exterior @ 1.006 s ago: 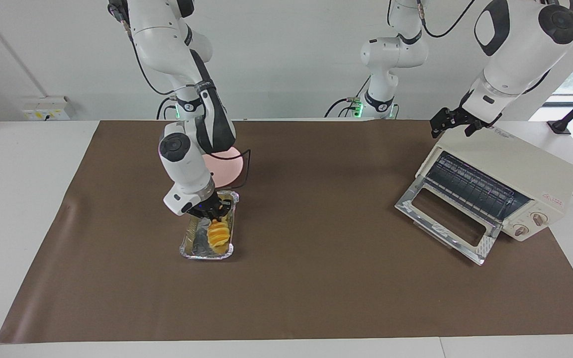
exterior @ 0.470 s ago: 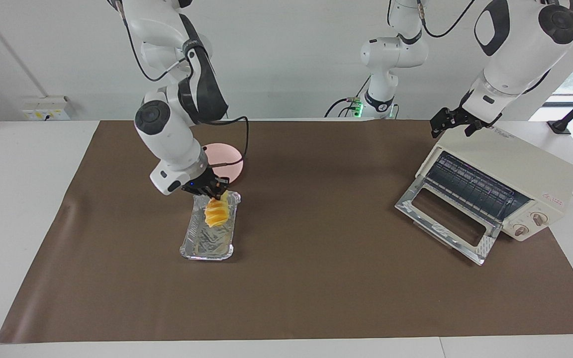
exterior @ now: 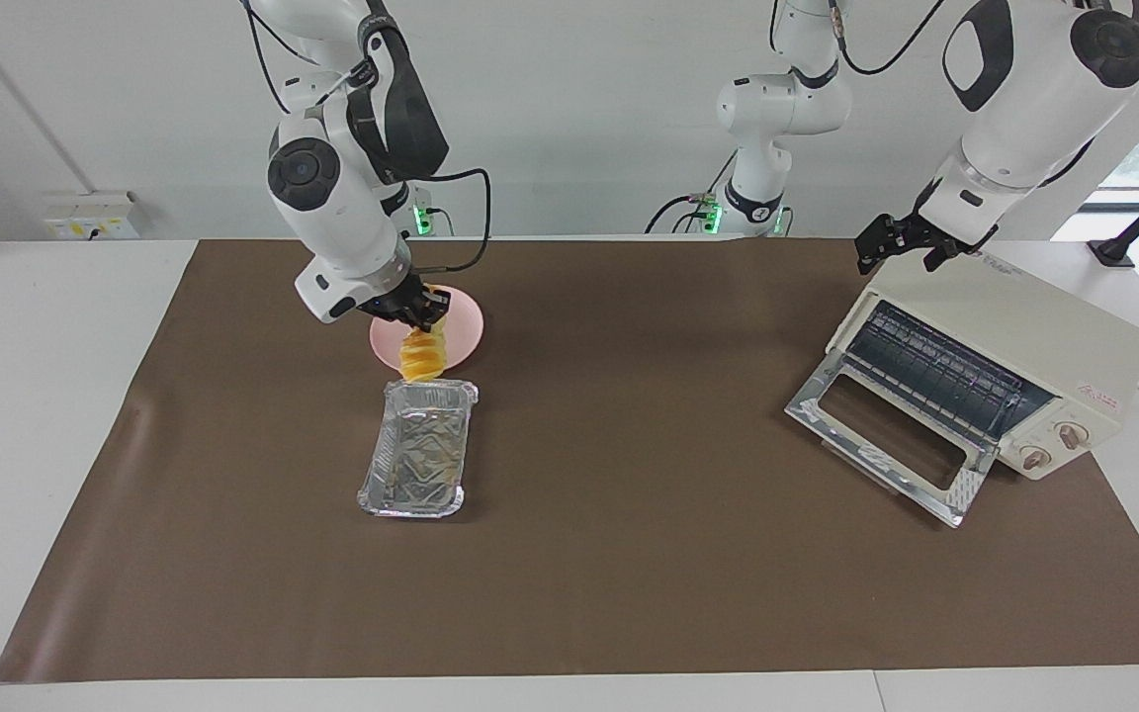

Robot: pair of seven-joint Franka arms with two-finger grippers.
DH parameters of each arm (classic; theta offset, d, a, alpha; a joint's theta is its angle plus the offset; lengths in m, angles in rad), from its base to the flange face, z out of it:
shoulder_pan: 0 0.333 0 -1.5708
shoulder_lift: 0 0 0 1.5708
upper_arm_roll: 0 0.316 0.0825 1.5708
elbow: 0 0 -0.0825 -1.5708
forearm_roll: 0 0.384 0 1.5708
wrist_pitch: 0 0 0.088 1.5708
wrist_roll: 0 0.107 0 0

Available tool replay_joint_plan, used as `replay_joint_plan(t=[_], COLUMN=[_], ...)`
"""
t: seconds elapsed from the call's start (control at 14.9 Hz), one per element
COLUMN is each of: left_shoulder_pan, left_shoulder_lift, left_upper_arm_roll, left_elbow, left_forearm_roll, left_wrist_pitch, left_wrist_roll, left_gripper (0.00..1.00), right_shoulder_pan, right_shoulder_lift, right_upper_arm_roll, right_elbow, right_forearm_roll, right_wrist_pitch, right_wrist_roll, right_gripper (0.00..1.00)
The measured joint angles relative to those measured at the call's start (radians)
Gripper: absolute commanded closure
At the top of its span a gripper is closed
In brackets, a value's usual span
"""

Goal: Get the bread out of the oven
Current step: 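Carry the bread rolls onto the pink plate with the right gripper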

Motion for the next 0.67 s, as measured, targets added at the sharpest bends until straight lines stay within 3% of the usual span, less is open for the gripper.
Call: replay_joint_plan(t=[0.34, 0.67], left_shoulder_pan=[0.0, 0.0], left_shoulder_lift=[0.0, 0.0], left_upper_arm_roll=[0.0, 0.0], left_elbow=[0.0, 0.0], left_forearm_roll=[0.0, 0.0], left_wrist_pitch=[0.0, 0.0], left_wrist_roll=[0.0, 0.0], left_gripper=[0.0, 0.0], right_shoulder_pan=[0.043, 0.038], right_shoulder_lift=[-0.115, -0.125], right_upper_arm_roll=[0.002, -0.002], right_elbow=[-0.304, -0.394], right_forearm_roll=[0.0, 0.0], right_wrist_pitch=[0.257, 0.385], right_wrist_roll=[0.0, -0.002], right_gripper=[1.0, 1.0])
